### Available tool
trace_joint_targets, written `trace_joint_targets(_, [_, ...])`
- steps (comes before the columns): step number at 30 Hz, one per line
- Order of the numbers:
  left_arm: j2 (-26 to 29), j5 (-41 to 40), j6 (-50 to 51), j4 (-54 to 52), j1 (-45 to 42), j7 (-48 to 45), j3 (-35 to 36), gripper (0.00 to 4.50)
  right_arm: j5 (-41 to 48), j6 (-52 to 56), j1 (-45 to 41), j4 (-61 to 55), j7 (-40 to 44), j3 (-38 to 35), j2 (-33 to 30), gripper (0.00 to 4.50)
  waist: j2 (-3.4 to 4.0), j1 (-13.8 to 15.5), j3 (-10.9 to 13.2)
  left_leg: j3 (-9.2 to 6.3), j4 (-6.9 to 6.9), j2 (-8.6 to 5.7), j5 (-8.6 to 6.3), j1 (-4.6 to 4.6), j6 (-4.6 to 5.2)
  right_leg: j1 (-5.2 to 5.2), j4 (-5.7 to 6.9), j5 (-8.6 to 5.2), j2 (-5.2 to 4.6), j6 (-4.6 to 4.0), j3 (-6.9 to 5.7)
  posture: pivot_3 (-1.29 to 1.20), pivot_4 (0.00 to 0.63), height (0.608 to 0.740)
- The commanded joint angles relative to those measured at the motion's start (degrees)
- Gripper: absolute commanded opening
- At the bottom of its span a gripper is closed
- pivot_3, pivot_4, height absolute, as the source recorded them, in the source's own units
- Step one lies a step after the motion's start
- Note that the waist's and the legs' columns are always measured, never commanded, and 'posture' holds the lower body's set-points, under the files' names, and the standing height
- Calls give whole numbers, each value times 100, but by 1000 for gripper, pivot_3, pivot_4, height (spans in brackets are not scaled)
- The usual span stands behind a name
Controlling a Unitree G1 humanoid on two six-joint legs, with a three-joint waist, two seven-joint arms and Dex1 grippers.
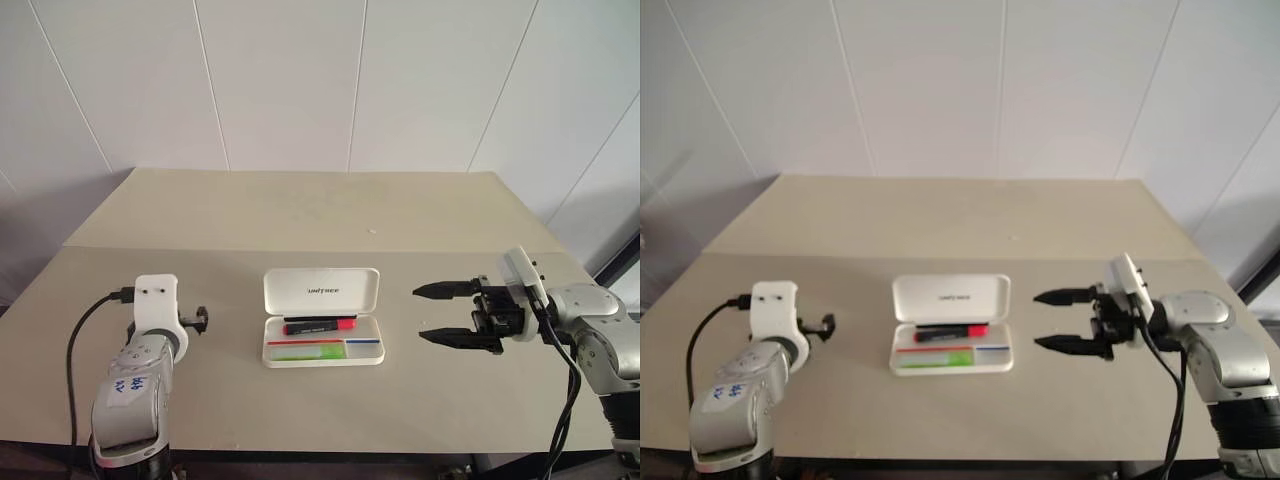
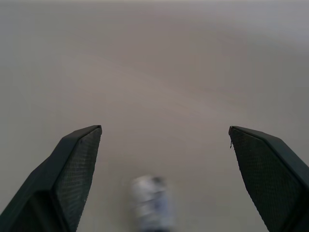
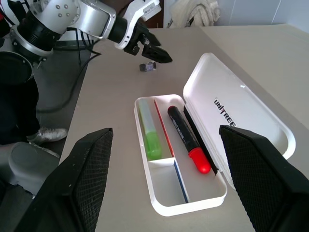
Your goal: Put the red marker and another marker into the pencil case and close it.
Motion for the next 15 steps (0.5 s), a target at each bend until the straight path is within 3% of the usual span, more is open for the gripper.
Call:
trace_joint_targets(1, [-241,120,-312,-53,122,326,252,4493,43,-44,-92,-67,69,-94,6,4500,0,5,0,0,1,0,0,-1,0,0,-1,0,0,0,0,0,150,740])
trace_joint_targets(14, [-827,-127,-568,-35,727,334,159,4493,62,11,36,-238,-33,-167,-24,4500,-1,7,-1,2,1,-2,0,0,0,5,-8,2,0,1,0,0,150,740])
trace_joint_targets(15, [-827,-130,-611,-5,735,356,212,4309,59,13,32,-235,-36,-163,-23,4500,-1,6,-1,2,1,-2,0,0,0,5,-8,2,0,1,0,0,150,740])
